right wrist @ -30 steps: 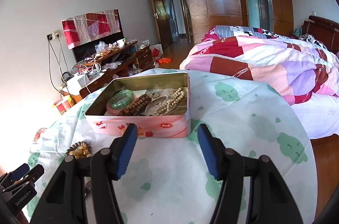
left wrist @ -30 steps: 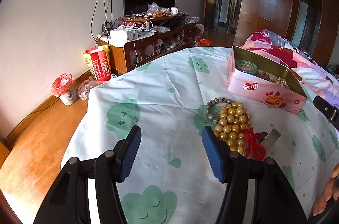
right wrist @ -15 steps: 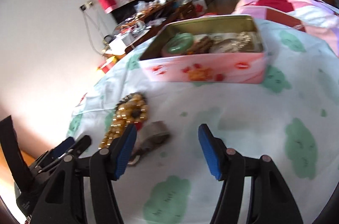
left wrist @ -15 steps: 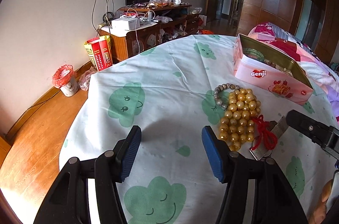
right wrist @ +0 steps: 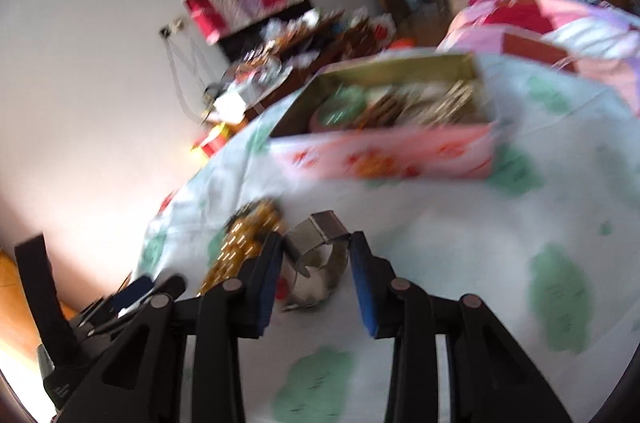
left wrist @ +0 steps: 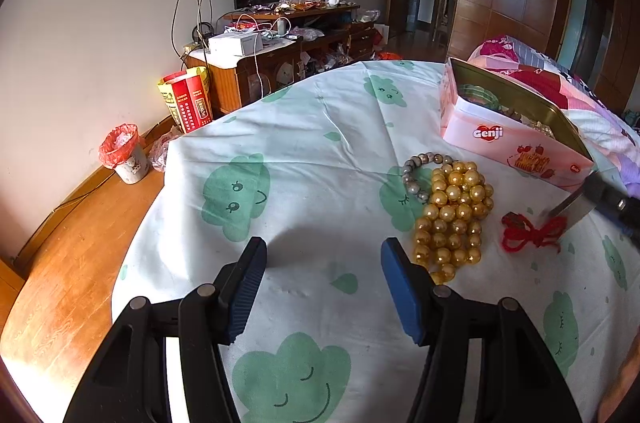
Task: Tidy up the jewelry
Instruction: 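Grasp the wristwatch by its strap with the right tool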
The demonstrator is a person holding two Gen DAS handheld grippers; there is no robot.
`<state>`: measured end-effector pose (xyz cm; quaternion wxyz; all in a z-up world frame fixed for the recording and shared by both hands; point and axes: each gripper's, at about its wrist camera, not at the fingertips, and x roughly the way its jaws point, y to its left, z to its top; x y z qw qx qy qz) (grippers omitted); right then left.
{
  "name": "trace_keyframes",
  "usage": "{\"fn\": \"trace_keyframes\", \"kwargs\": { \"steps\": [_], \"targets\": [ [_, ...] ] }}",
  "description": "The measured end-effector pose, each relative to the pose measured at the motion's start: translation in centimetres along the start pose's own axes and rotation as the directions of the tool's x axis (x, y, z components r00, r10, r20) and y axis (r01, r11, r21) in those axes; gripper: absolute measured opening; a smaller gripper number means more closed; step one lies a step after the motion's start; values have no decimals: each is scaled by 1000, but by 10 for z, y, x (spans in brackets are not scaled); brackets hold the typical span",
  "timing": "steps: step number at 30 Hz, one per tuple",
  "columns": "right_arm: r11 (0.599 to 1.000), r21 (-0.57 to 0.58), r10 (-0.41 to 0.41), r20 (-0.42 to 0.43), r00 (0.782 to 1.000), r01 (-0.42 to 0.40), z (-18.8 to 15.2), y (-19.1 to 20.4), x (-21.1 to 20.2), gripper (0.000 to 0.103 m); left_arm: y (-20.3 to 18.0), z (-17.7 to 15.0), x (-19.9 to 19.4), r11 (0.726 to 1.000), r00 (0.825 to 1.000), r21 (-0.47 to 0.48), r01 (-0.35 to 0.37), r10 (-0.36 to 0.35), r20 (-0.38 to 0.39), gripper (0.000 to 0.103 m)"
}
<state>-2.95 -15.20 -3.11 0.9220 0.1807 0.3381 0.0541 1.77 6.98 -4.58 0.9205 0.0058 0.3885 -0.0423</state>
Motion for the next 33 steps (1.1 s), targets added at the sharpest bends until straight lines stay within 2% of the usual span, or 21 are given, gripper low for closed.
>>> {"fn": "trace_keyframes", "kwargs": {
  "steps": [2, 4, 7, 10, 13, 15, 17, 18, 20, 22, 24, 27, 30, 33],
  "targets": [
    [998, -23, -62, 55, 997, 63, 5, -3, -11, 38, -1, 0, 0, 1000, 1000, 5, -4, 4, -1, 60],
    [983, -76, -157, 125, 980, 167, 12, -1, -20, 38, -1, 0, 0, 1000, 1000, 9, -8, 8, -3, 60],
    [948, -198, -230, 119, 966, 250, 14, 9, -14, 38, -1, 0, 0, 1000, 1000, 10, -9, 9, -3, 60],
    [944, -271, -187, 29, 982, 187, 7, 15, -5, 38, -1, 0, 0, 1000, 1000, 7, -6, 6, -3, 60],
    [926, -361, -150, -81, 985, 112, -10, 29, 0, 42, -2, 0, 0, 1000, 1000, 8, -6, 6, -3, 60],
    [926, -377, -62, -144, 988, 4, -23, 34, -8, 64, -1, 0, 0, 1000, 1000, 6, -4, 4, -2, 60],
    [931, -357, 13, -166, 986, -73, -29, 32, -18, 71, -1, 0, 0, 1000, 1000, 4, -3, 3, -2, 60],
    [940, -329, 35, -164, 986, -88, -29, 27, -24, 71, -1, 0, 0, 1000, 1000, 3, -2, 2, -2, 60],
    [958, -278, 31, -144, 989, -71, -25, 17, -28, 71, -1, 0, 0, 1000, 1000, 5, -3, 3, -2, 60],
    [983, -181, -1, -95, 995, -16, -17, 0, -34, 71, -1, 0, 0, 1000, 1000, 6, -4, 4, -2, 60],
    [998, -49, -53, -85, 995, 49, -9, -19, -31, 72, -1, 0, 0, 1000, 1000, 9, -7, 7, -3, 60],
    [993, 108, -28, -111, 993, 40, -3, -33, -18, 71, -1, 0, 0, 1000, 1000, 8, -6, 6, -2, 60],
    [991, 111, -57, -131, 990, 72, 1, -20, 0, 70, -2, 0, 0, 1000, 1000, 11, -9, 9, -3, 60],
    [987, 23, -155, -164, 974, 161, -1, 2, 22, 68, -2, 0, -1, 1000, 1000, 8, -7, 7, -1, 60]
  ]
}}
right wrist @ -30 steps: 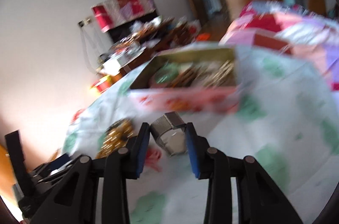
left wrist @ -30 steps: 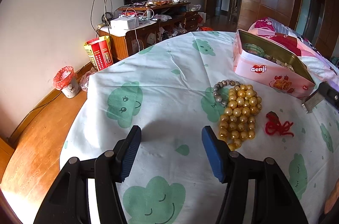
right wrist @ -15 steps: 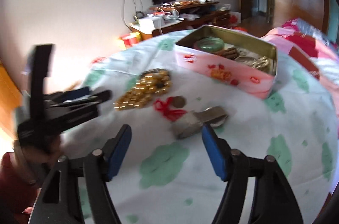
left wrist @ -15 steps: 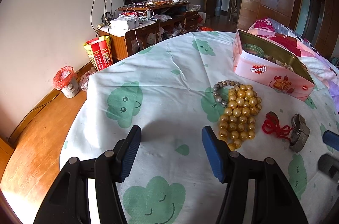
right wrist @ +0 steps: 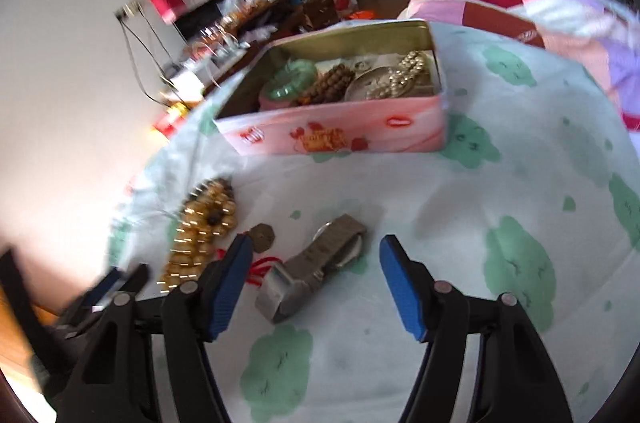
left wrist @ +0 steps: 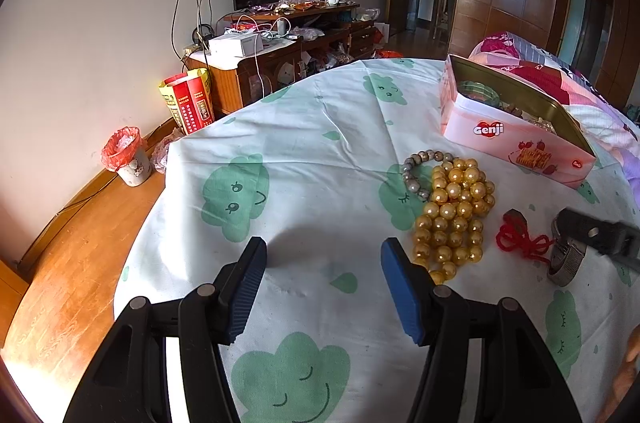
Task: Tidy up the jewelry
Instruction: 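Grasp the wristwatch by its strap with the right tool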
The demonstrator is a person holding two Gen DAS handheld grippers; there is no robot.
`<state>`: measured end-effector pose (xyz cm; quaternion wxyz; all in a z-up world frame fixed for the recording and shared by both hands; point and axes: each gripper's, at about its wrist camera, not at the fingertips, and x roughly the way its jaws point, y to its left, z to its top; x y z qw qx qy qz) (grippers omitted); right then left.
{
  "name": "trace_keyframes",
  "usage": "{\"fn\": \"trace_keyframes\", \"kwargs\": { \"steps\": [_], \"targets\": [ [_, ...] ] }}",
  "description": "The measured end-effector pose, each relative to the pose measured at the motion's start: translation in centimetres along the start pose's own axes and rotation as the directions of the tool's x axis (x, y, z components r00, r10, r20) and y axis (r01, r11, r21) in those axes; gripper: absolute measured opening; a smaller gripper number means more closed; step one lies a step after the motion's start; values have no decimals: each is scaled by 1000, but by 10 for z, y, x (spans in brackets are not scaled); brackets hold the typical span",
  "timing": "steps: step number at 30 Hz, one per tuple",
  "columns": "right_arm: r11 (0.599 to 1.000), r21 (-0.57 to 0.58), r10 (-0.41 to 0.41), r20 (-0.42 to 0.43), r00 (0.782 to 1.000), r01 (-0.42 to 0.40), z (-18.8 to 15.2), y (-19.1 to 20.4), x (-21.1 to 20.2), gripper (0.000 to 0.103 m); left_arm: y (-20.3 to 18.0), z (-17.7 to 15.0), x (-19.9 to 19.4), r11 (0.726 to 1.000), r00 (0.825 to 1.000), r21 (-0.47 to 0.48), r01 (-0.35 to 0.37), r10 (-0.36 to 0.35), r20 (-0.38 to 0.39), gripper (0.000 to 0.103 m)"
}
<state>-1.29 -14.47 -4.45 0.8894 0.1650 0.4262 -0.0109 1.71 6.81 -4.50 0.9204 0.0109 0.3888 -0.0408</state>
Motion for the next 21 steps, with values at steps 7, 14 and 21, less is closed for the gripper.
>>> {"fn": "trace_keyframes", "kwargs": {
  "steps": [7, 14, 21],
  "targets": [
    [985, -153, -86, -28, 996, 80, -14, 8, 7, 59, 1, 0, 0, 1000, 1000, 4, 3, -3, 0, 60],
    [996, -54, 66, -69, 995, -70, -14, -23, -9, 25, 1, 0, -1, 1000, 1000, 15, -3, 3, -2, 60],
    [996, 15, 87, -45, 995, -86, -13, -44, -19, 23, -13, 4, -12, 998, 998, 69, 13, -17, 55, 60]
  ]
}}
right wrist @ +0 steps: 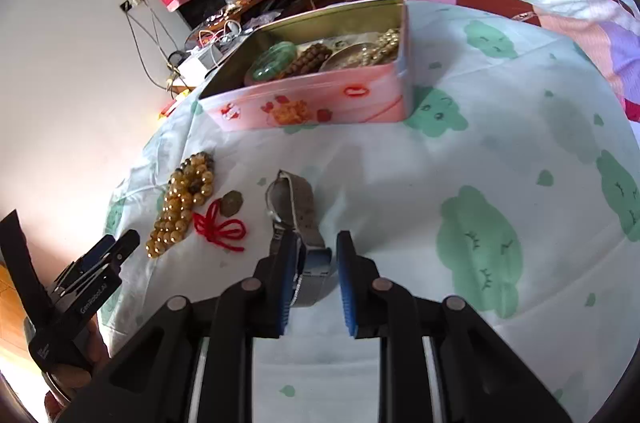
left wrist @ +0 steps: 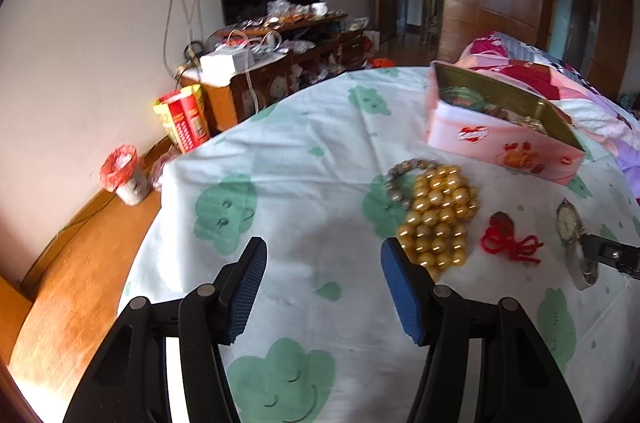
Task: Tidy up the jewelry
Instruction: 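Grasp the wristwatch by its strap with the right tool, then grasp the red tassel with the left tool while the right tool carries the watch into the tin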
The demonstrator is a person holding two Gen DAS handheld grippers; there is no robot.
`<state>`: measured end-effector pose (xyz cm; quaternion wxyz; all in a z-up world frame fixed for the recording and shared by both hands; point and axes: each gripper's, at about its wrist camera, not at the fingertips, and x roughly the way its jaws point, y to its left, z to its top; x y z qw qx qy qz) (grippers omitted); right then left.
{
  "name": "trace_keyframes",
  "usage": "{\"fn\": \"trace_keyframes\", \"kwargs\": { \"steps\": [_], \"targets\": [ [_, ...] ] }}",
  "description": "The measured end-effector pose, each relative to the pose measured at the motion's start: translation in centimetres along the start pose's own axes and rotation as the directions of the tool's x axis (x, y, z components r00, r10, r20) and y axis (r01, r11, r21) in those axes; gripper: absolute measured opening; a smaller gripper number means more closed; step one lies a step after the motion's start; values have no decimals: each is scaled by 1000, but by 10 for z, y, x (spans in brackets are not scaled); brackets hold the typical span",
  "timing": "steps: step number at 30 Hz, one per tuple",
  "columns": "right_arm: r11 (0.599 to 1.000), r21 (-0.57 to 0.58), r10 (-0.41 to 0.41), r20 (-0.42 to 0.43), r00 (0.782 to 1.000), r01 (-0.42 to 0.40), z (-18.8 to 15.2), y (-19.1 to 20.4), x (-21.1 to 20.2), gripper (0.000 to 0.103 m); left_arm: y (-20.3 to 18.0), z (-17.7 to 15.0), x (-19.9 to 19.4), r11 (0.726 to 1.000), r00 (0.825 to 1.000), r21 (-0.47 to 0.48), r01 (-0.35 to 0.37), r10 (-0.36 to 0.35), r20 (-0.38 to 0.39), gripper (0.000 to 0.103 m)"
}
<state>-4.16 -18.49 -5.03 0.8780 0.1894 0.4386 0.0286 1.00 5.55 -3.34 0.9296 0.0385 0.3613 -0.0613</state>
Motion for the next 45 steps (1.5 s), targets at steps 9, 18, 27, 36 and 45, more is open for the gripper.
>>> {"fn": "trace_keyframes", "kwargs": {
  "steps": [9, 18, 27, 36, 45],
  "targets": [
    [997, 78, -11, 49, 999, 7, 1, -22, -11, 24, -68, 27, -3, 969, 984, 171, 178, -179, -9, 60],
    [998, 39, -50, 128, 990, 46, 4, -21, -29, 24, -102, 25, 42, 952, 960, 187, 240, -205, -191, 31],
    [992, -96, -73, 118, 990, 84, 2, 20, -15, 69, -79, 28, 26, 936, 935, 82, 343, -332, -126, 1],
    [974, -168, -150, 28, 988, 153, -4, 26, 14, 46, -69, 23, 0, 926, 935, 130, 354, -350, -55, 1],
    [1000, -6, 9, 13, 1000, -9, -1, -16, -2, 29, -50, 40, -18, 908, 910, 62, 413, -415, 18, 1]
  ]
}}
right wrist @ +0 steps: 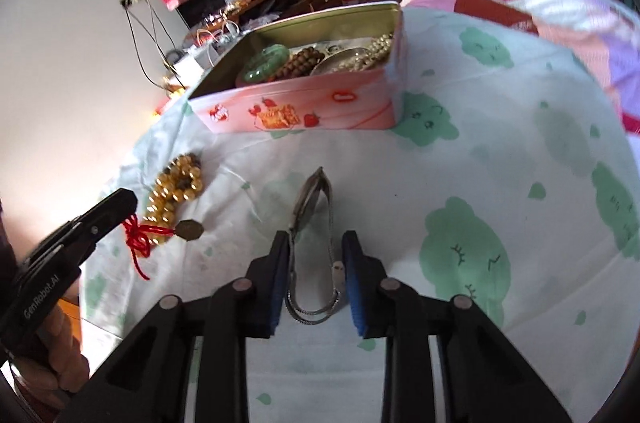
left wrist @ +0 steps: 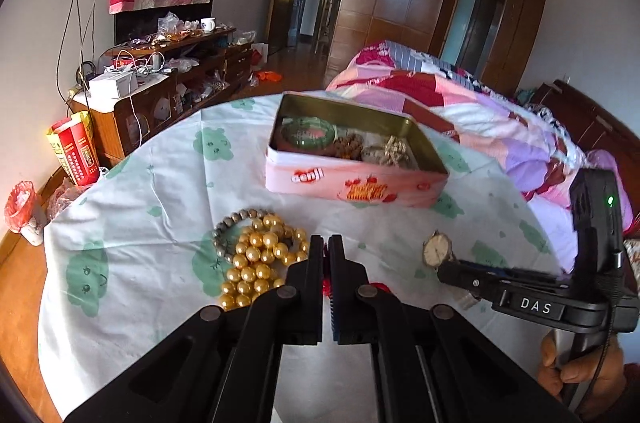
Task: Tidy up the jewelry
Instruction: 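Grasp the red tassel with the left tool while the right tool carries the watch into the tin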
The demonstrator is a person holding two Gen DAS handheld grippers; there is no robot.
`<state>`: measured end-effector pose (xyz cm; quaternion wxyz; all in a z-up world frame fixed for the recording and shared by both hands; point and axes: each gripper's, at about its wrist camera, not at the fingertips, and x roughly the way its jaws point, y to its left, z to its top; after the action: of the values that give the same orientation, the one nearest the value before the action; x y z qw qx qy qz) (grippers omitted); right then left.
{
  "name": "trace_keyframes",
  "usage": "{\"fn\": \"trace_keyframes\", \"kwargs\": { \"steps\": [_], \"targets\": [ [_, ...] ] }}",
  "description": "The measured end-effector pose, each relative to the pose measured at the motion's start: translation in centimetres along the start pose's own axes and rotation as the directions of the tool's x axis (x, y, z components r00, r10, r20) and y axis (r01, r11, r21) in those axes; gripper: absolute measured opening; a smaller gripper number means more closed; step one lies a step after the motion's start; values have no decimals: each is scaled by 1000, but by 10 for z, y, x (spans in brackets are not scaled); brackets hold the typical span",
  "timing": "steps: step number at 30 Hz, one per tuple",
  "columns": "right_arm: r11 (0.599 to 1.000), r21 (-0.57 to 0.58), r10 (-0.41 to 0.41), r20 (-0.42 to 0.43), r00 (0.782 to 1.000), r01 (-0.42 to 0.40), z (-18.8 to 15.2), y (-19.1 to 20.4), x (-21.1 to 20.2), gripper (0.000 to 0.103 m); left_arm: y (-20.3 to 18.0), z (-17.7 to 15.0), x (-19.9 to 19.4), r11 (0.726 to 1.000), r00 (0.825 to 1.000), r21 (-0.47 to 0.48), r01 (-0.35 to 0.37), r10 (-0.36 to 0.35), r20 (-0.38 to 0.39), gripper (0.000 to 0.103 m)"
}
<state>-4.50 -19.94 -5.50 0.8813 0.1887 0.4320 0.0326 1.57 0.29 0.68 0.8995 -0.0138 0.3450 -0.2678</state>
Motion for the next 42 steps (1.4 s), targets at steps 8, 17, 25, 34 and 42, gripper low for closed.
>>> {"fn": "trace_keyframes", "kwargs": {
  "steps": [8, 17, 25, 34, 42],
  "targets": [
    [965, 60, 248, 103, 963, -254, 12, 0, -30, 29, -4, 31, -14, 999, 998, -26, 38, -37, 53, 1],
    [912, 145, 351, 211, 912, -384, 55, -10, -31, 29, -19, 96, 12, 997, 991, 17, 74, -75, 107, 1],
    [920, 182, 295, 266, 918, -349, 111, -14, 3, 29, -18, 131, 63, 999, 991, 17, 50, -52, 126, 1],
    [966, 122, 202, 184, 962, -226, 132, -11, 53, 29, -14, 101, 130, 995, 998, 84, -59, 60, -4, 2],
    [992, -10, -120, 270, 955, 128, 114, -7, 38, 43, -16, 64, 120, 979, 988, 153, -132, 143, -61, 56]
  ]
}}
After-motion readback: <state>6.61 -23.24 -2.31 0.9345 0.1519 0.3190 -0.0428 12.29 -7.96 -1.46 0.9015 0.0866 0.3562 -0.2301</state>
